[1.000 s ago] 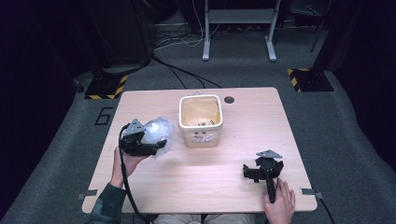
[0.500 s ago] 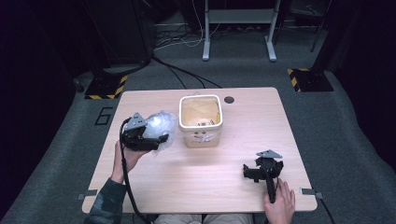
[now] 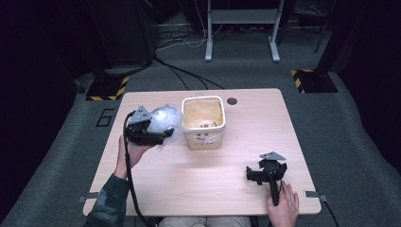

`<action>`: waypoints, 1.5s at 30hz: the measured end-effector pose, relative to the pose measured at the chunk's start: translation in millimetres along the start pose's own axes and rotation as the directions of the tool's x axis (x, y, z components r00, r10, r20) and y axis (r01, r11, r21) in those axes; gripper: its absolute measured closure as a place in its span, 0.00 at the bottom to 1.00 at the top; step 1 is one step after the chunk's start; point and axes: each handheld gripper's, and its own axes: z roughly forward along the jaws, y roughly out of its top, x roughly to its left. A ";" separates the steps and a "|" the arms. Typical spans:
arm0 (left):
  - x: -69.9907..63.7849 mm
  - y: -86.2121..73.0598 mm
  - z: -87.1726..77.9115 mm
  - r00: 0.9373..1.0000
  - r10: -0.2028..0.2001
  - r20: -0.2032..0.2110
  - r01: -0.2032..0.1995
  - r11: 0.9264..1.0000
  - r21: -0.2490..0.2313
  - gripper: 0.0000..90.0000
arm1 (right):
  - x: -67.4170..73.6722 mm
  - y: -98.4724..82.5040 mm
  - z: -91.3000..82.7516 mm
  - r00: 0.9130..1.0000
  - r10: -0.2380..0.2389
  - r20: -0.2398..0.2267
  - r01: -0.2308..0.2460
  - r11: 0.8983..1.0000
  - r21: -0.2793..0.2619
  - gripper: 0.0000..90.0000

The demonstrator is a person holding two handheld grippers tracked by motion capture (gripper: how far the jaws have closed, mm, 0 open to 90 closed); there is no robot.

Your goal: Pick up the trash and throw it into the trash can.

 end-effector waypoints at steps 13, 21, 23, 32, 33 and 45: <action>1.2 18.3 8.0 1.000 0.021 0.006 -0.020 1.000 -0.011 0.32 | 0.0 0.0 0.0 1.000 0.000 0.000 0.000 1.000 0.000 0.00; 3.9 26.0 16.5 1.000 0.018 0.017 -0.018 1.000 -0.014 0.32 | 0.0 0.0 0.0 1.000 0.000 0.000 0.000 1.000 0.000 0.00; 3.6 27.9 19.1 1.000 0.018 0.021 -0.017 1.000 -0.012 0.32 | 0.0 0.0 0.0 1.000 0.000 0.000 0.000 1.000 0.000 0.00; 1.8 40.4 31.1 0.999 0.029 0.034 -0.028 0.999 -0.018 0.32 | 0.0 0.0 0.0 1.000 0.000 0.000 0.000 1.000 0.000 0.00; 1.0 42.2 33.1 0.999 0.033 0.034 -0.032 0.999 -0.017 0.32 | 0.0 0.0 0.0 1.000 0.000 0.000 0.000 1.000 0.000 0.00; -2.9 57.5 49.3 0.997 0.052 0.052 -0.051 0.999 -0.021 0.32 | 0.0 0.0 0.0 1.000 0.000 0.000 0.000 1.000 0.000 0.00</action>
